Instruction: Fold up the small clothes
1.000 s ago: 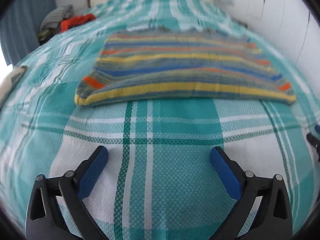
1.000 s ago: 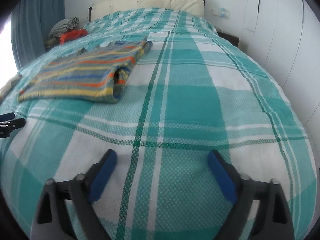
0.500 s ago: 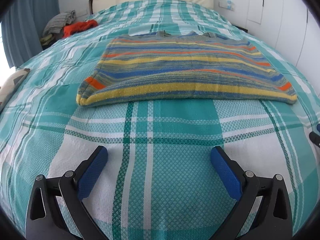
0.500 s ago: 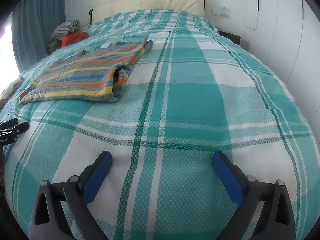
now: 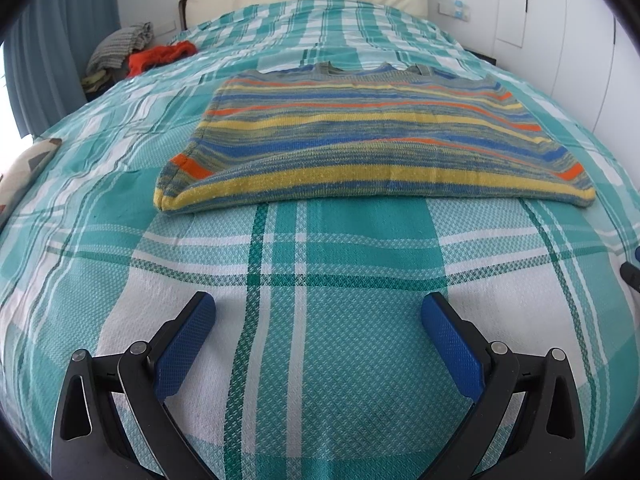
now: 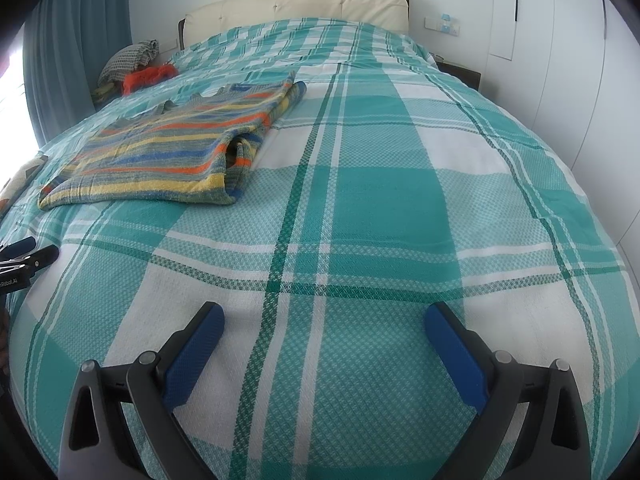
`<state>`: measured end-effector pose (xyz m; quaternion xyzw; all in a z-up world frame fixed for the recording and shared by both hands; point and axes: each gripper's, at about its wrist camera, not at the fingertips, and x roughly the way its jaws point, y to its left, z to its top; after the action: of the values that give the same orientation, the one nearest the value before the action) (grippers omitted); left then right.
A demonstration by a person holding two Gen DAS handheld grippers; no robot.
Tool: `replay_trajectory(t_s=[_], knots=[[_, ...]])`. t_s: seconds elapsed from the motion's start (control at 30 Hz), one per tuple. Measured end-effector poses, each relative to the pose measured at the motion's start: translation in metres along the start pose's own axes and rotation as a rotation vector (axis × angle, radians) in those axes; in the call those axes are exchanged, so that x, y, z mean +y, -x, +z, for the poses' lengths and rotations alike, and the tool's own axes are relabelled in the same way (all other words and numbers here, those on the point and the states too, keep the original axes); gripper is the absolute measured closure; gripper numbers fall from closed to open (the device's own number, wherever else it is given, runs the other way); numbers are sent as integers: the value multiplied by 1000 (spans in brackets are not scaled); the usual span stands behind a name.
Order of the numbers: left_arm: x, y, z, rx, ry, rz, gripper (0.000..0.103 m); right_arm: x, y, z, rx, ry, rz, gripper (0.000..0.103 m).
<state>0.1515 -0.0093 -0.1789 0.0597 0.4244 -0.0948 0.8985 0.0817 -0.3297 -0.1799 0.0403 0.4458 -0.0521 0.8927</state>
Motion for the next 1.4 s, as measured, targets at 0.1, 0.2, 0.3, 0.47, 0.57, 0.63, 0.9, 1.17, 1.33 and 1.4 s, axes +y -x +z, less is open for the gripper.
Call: replay_trajectory(t_s=[0.1, 0.2, 0.3, 0.47, 0.57, 0.63, 0.9, 1.17, 1.33, 1.4], knots=[[0, 0, 0, 0, -1, 1, 1, 0, 0, 0, 0, 0, 0, 3], [0, 0, 0, 0, -1, 1, 1, 0, 0, 0, 0, 0, -1, 3], [0, 0, 0, 0, -1, 1, 0, 0, 0, 0, 0, 0, 0, 3], [0, 1, -1, -2, -1, 2, 0, 0, 0, 0, 0, 0, -1, 3], [1, 3, -2, -5, 0, 3, 0, 0, 0, 0, -1, -1, 0, 3], [1, 5, -2, 1, -2, 11, 0, 0, 0, 0, -1, -2, 1, 3], [-43, 48, 7, 21, -41, -161, 2, -2, 1, 0, 1, -16, 19, 3], [-171, 18, 60, -11, -394, -310, 2, -32, 28, 26, -64, -168, 68, 4], [-215, -35, 76, 45, -472, -250, 4, -75, 18, 89, -69, -261, 184, 7], [-215, -37, 80, 25, -452, -220, 30, -84, -3, 120, -26, -276, 262, 9]])
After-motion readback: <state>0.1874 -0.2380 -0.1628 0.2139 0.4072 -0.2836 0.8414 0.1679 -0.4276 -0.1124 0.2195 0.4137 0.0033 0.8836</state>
